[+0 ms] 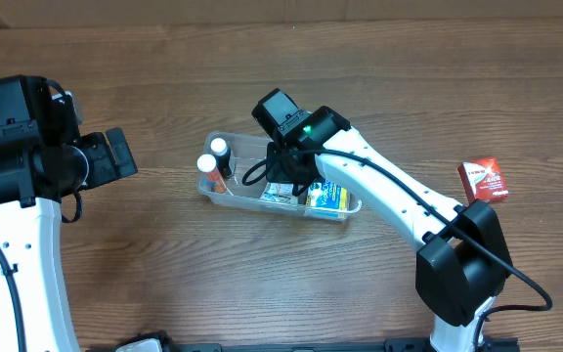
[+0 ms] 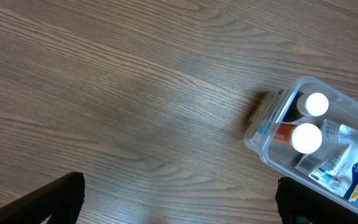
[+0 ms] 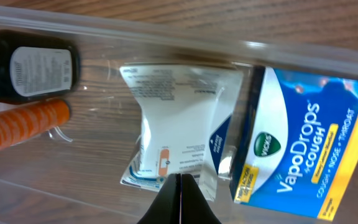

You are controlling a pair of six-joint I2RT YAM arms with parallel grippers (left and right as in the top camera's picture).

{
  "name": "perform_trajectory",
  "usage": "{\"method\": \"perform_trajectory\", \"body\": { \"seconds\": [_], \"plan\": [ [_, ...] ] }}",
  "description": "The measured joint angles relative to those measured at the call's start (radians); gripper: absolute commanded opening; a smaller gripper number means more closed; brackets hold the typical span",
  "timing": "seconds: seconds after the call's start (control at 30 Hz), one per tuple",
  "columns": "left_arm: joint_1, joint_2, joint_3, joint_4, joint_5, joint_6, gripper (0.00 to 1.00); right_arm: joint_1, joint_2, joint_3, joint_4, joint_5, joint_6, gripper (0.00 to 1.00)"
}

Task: Pack container
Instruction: 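Carry the white packet with the right gripper over the container, then lower the white packet into the container beside the blue box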

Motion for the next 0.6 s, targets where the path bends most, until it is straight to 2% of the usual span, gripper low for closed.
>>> {"method": "perform_trajectory", "body": {
  "seconds": [0.27, 0.6],
  "plan": [
    [0.0, 0.0, 0.0, 0.0, 0.0, 0.0, 1.0, 0.01, 0.011, -0.012, 0.048, -0.011, -0.063, 0.04],
    [0.0, 0.0, 0.0, 0.0, 0.0, 0.0, 1.0, 0.053, 0.151, -0.018, 0.077, -0.025, -0.117, 0.04]
  ]
}}
